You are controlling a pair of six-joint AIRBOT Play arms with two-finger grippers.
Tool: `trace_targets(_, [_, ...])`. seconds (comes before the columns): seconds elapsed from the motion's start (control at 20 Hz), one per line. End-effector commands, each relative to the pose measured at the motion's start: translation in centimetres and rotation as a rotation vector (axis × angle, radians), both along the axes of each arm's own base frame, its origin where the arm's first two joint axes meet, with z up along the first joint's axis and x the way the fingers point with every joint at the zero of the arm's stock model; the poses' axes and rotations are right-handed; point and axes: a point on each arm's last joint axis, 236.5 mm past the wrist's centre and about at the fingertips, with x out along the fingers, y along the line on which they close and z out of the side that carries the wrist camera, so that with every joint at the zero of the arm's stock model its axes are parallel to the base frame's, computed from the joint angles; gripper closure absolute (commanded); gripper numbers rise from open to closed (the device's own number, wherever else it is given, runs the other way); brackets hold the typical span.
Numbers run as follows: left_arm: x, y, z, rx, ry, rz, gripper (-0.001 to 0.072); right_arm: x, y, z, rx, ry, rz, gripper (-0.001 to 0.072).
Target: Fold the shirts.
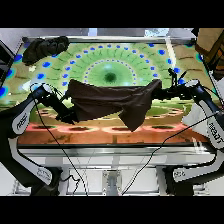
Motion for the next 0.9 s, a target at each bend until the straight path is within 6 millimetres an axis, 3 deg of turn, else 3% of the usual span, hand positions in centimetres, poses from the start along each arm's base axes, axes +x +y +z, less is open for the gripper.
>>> trace_targets(0.0, [4.6, -1.7, -1.7, -0.01, -0.171, 0.136, 0.0415, -0.1, 0.1, 0.1, 0.002, 0.002, 0.004, 0.0689])
trace_targets(0.1, [5.9, -2.4, -1.5, -0.039, -0.216, 0.168, 0.0407, -0.2, 0.1, 0.1, 0.004, 0.004, 0.006, 0.0689])
trace_targets(0.3, [6.3, -1.8, -2.0, -0.016, -0.248, 0.153, 0.041, -0.3, 0.2, 0.1, 0.006, 0.009, 0.01, 0.0689])
trace_targets(0.45, [7.0, -1.6, -2.2, -0.001, -0.275, 0.168, 0.0488, -0.3, 0.2, 0.1, 0.007, 0.009, 0.01, 0.0689])
trace_targets(0.7, [8.9, -1.7, -2.3, 0.006, -0.318, 0.243, 0.0489, -0.6, 0.5, 0.1, 0.017, 0.02, 0.021, 0.0689])
trace_targets(0.75, [9.0, -1.8, -2.2, 0.001, -0.322, 0.246, 0.0518, -0.6, 0.5, 0.1, 0.019, 0.02, 0.02, 0.0689])
trace_targets(0.8, [8.9, -2.2, -1.9, -0.024, -0.328, 0.234, 0.0684, -0.6, 0.6, 0.2, 0.022, 0.019, 0.019, 0.0689])
trace_targets(0.85, [8.9, -2.8, -1.4, -0.059, -0.335, 0.219, 0.0695, -0.5, 0.6, 0.2, 0.023, 0.018, 0.018, 0.0689])
